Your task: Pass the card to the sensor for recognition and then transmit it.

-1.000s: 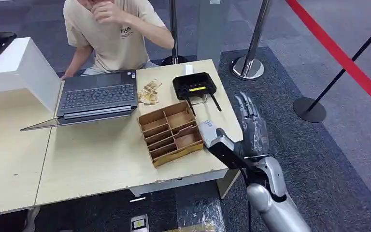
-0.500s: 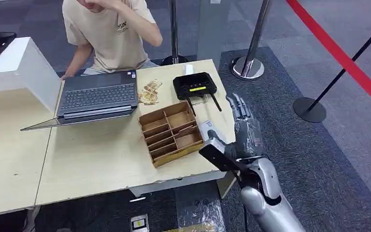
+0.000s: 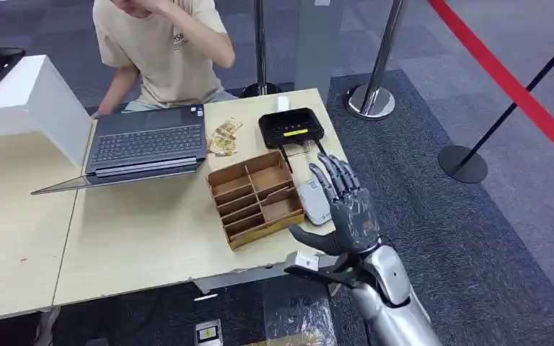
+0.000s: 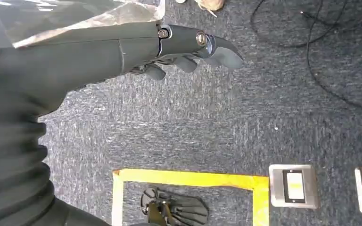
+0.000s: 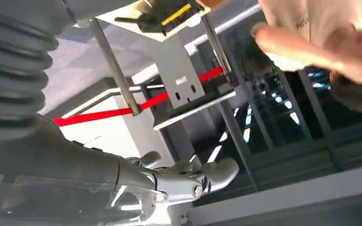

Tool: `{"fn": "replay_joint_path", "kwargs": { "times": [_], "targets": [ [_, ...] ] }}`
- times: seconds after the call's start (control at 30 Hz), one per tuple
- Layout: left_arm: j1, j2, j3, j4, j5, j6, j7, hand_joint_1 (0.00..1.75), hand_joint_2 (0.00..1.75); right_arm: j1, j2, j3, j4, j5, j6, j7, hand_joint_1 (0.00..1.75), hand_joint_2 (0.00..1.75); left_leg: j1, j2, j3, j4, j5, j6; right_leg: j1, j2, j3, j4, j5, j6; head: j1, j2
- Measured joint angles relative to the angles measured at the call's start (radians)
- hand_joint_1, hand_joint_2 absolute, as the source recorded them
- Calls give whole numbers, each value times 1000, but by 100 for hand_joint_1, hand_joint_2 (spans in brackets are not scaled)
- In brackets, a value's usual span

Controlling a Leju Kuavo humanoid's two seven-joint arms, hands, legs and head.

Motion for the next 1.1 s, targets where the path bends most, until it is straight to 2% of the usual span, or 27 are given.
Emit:
{"fn": "replay_joint_path", "kwargs": {
  "times": [0.07,0.3,0.43,0.57,0.67,0.8,0.87,0.97,1.1],
  "targets": [
    [-1,-5,0,0,-8,0,0,0,175,-1,26,-29,45,11,0,-22,0,175,0,0,0,0,0,0,0,0,0,0,0,0,0,0],
    [-4,-10,0,0,-11,-3,0,0,175,-6,71,-82,123,10,-3,-30,0,175,0,0,0,0,0,0,0,0,0,0,0,0,0,0],
    [-12,-8,0,0,1,-14,-2,0,175,-49,94,-81,195,-185,-3,9,0,175,0,0,0,0,0,0,0,0,0,0,0,0,0,0],
    [-20,-3,0,0,-1,-26,-2,0,175,-85,100,-81,244,-180,-5,37,0,175,0,0,0,0,0,0,0,0,0,0,0,0,0,0],
    [-23,-3,0,0,-2,-25,3,0,175,-93,101,-82,263,-133,-6,24,0,175,0,0,1,0,0,0,0,0,0,0,0,0,0,0],
    [-22,-3,0,0,25,-25,-18,0,175,-82,114,-98,241,-24,-8,-45,0,175,0,0,0,0,-1,0,0,0,0,0,0,0,0,0],
    [-22,-2,2,0,38,-25,-20,0,175,-79,121,-98,218,0,-9,-15,0,175,0,0,0,0,-1,0,0,0,0,0,-1,0,0,0],
    [-28,-1,3,0,36,-25,-8,0,175,-104,108,-72,195,68,-9,106,0,175,0,1,0,0,-1,0,0,0,0,0,-1,0,0,0],
    [-51,-3,2,0,24,-23,17,0,175,-150,76,-28,177,249,-9,130,0,175,0,1,1,0,-1,0,0,0,1,0,0,0,0,0]
  ]
}}
